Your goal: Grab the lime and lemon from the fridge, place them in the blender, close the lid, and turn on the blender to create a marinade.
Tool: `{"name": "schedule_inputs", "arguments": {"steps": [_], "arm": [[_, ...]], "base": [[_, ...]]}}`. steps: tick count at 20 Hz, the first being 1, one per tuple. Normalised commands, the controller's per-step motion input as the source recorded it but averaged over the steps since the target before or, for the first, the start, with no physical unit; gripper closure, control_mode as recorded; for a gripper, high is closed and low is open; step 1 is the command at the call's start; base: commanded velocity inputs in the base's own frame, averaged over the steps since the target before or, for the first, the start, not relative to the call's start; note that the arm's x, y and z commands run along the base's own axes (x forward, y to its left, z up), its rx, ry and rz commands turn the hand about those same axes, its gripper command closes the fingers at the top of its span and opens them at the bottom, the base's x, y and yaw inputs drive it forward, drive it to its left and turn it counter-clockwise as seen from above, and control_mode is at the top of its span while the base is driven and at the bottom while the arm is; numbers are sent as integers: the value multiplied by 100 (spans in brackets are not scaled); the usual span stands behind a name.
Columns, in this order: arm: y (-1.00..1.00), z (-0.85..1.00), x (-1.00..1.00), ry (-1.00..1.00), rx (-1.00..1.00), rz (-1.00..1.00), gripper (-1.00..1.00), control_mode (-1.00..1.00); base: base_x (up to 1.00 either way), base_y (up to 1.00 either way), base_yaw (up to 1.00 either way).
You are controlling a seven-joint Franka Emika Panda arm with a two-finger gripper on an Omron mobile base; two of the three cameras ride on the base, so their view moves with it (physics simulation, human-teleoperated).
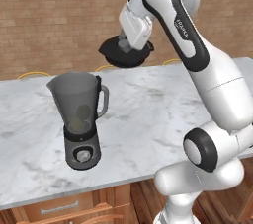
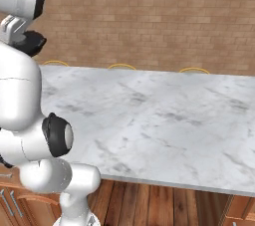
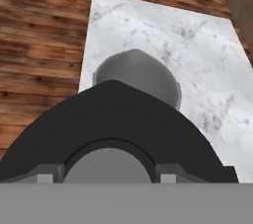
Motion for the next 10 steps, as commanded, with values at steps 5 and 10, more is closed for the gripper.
{"name": "schedule_inputs", "arguments": {"steps": [5, 10], "arm": [[74, 2, -8, -2, 0, 7, 100, -100], [62, -14, 0, 0, -2, 0, 100, -100]], "base": [[0, 0, 0], [0, 0, 0]]}}
